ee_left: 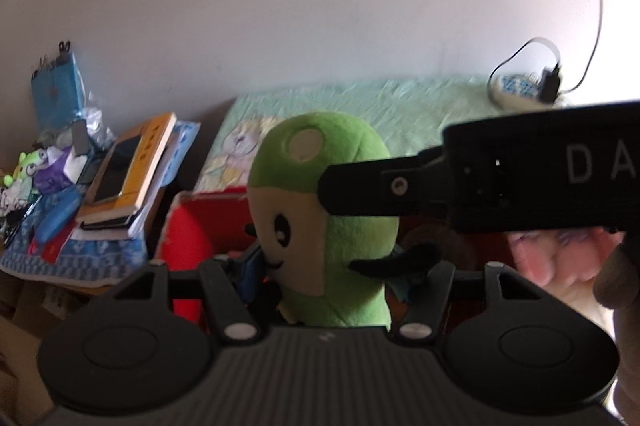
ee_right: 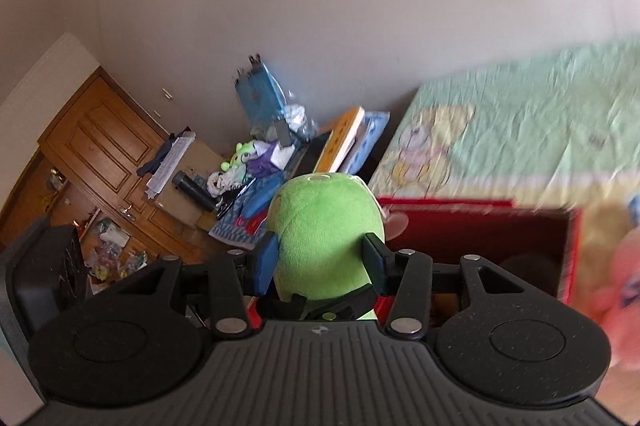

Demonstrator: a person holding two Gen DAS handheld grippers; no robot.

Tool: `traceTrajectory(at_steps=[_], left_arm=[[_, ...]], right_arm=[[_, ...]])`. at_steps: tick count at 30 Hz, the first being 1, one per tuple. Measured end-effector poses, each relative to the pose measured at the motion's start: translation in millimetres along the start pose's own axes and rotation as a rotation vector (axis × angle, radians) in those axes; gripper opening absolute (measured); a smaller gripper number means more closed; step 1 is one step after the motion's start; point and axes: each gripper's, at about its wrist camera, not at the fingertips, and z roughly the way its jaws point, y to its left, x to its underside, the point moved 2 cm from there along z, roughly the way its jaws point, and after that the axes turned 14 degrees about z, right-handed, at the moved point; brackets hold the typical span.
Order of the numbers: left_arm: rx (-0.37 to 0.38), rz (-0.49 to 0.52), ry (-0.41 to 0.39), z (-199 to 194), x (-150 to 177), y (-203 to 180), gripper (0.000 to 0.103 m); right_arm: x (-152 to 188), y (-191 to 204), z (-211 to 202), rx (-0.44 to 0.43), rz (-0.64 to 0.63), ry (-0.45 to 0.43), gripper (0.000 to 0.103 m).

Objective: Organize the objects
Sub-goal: 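Carry the green plush with both grippers and lower it into the red box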

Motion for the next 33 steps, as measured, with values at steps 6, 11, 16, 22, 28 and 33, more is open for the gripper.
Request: traceTrajectory(at_steps=[6,11,16,22,28,33], left_arm=[[-0.002,0.058,0.116,38,19,36,0.063],[-0.004,0.087,0.18,56,28,50,0.063],[0.017,0.095,0.224,69,34,58,0.063],[0.016,0.124,0.225,76,37,57,0.068],[0.024,0.135,0.206,72,36,58,0.071],[-0.004,0.146,0.152,59,32,59,0.075]], right_arm=[[11,-6,47,-0.001,0.167,0.083,0.048],[16,-14,67,-0.001,0.275,0.113,0.048],[19,-19,79,0.019,0.326,0.126,0.048],[17,-29,86,0.051,0.379,0.103,0.049],[18,-34,96,0.084,0.403,0.12,0.052],[17,-34,98,0.096,0.393,0.12,0.055]])
